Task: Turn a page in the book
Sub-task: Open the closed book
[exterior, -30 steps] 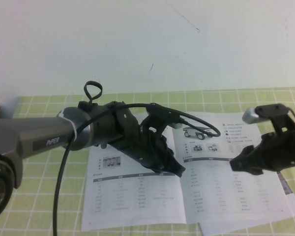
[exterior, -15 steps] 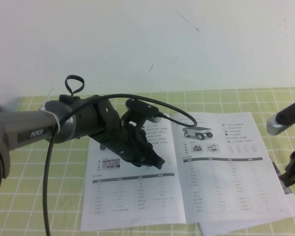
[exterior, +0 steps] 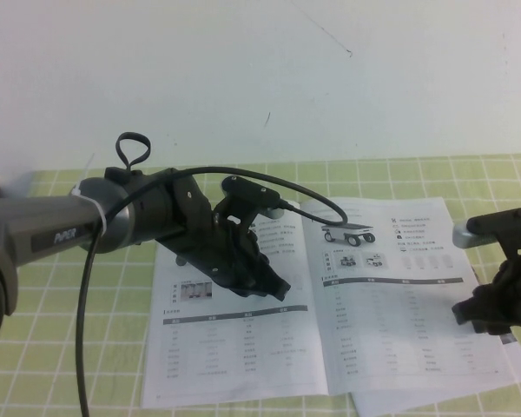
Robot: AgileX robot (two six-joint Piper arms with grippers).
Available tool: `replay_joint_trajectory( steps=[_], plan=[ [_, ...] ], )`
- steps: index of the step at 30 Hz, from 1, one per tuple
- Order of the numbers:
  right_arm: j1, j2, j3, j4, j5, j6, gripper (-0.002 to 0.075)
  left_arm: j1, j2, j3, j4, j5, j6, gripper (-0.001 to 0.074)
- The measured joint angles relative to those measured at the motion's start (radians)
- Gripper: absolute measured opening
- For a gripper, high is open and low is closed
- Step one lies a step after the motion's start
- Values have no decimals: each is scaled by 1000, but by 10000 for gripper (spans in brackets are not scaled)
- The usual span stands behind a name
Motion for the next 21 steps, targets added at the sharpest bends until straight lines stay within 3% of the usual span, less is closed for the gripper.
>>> replay_joint_trajectory(
  steps=[3, 6, 21],
  plan=[
    [0, 2, 0, 36, -47, 4, 404, 0, 0, 0, -10, 2, 0, -4],
    [0, 4, -1, 48, -86, 5, 447, 0, 0, 0, -17, 2, 0, -4],
    [0, 15, -2, 104, -101, -23, 464, 2, 37, -11, -56, 35, 0, -4]
  ],
)
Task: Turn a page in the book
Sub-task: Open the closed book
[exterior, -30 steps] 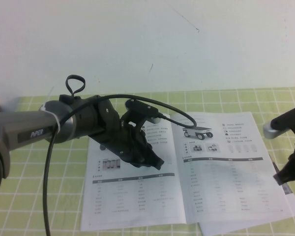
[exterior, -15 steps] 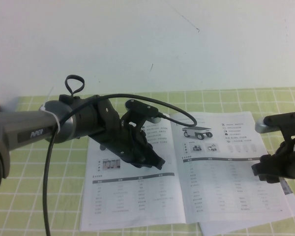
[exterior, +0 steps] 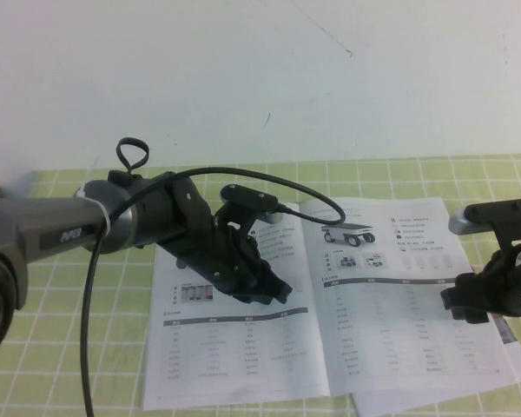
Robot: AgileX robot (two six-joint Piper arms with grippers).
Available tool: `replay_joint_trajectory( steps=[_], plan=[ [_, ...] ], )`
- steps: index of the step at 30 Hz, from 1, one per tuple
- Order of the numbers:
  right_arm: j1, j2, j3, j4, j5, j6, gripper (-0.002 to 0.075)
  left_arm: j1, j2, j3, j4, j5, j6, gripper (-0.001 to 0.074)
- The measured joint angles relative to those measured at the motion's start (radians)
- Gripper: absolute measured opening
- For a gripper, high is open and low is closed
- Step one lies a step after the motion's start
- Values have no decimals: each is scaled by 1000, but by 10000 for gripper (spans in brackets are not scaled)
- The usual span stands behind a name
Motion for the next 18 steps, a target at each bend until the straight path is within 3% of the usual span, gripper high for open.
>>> replay_joint_trajectory(
  steps=[18],
  plan=[
    [0, 0, -13, 117, 4, -137, 460, 2, 4, 0, -6, 3, 0, -4]
  ],
)
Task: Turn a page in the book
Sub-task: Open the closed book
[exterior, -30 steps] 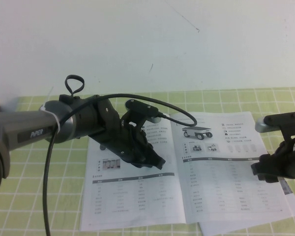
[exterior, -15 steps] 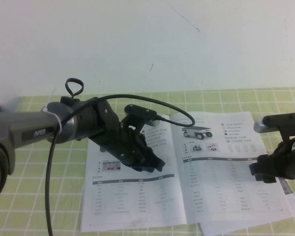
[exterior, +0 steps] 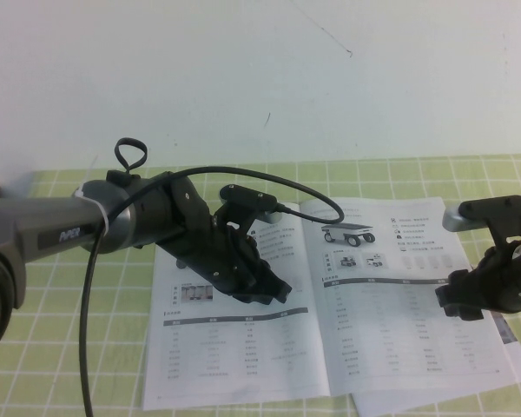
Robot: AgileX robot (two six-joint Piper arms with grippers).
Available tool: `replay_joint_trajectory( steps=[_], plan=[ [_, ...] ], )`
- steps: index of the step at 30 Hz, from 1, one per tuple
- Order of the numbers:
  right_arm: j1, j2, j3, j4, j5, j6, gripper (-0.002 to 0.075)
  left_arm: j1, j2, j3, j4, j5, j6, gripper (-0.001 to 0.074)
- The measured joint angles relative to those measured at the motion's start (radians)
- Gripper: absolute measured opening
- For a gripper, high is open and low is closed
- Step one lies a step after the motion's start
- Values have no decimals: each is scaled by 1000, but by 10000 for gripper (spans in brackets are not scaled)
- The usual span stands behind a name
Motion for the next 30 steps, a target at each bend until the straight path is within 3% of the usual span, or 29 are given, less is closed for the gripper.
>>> replay_joint_trajectory(
  steps=[12, 30],
  plan=[
    [0, 0, 0, 2, 8, -18, 423, 0, 0, 0, 0, 0, 0, -4],
    [0, 0, 0, -13, 32, -39, 447, 0, 0, 0, -8, 4, 6, -4]
  ],
)
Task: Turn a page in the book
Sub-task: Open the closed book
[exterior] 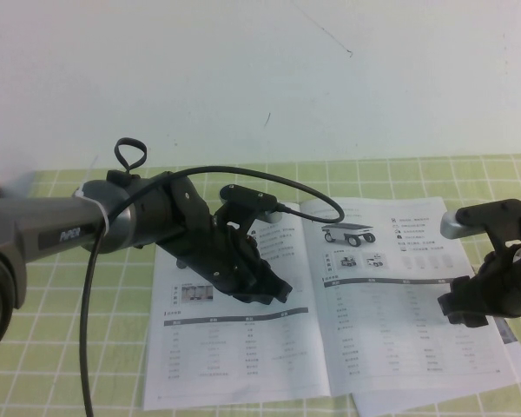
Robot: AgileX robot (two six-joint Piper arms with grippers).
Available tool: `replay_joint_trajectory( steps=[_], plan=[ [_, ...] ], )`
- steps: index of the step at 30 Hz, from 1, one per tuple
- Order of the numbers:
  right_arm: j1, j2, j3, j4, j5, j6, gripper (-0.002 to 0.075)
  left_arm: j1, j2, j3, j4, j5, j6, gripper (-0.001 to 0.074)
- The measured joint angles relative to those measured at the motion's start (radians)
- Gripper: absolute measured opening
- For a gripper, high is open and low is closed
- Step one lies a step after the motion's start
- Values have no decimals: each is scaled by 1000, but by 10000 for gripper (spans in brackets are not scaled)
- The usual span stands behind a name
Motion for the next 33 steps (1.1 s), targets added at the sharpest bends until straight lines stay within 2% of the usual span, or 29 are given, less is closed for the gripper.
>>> replay_joint_trajectory(
  steps=[20, 33],
  plan=[
    [-1, 25, -16, 26, 27, -12, 443, 4, 0, 0, -6, 4, 0, -4],
    [-2, 35, -30, 38, 25, -36, 286, 4, 0, 0, -7, 4, 5, -4]
  ],
)
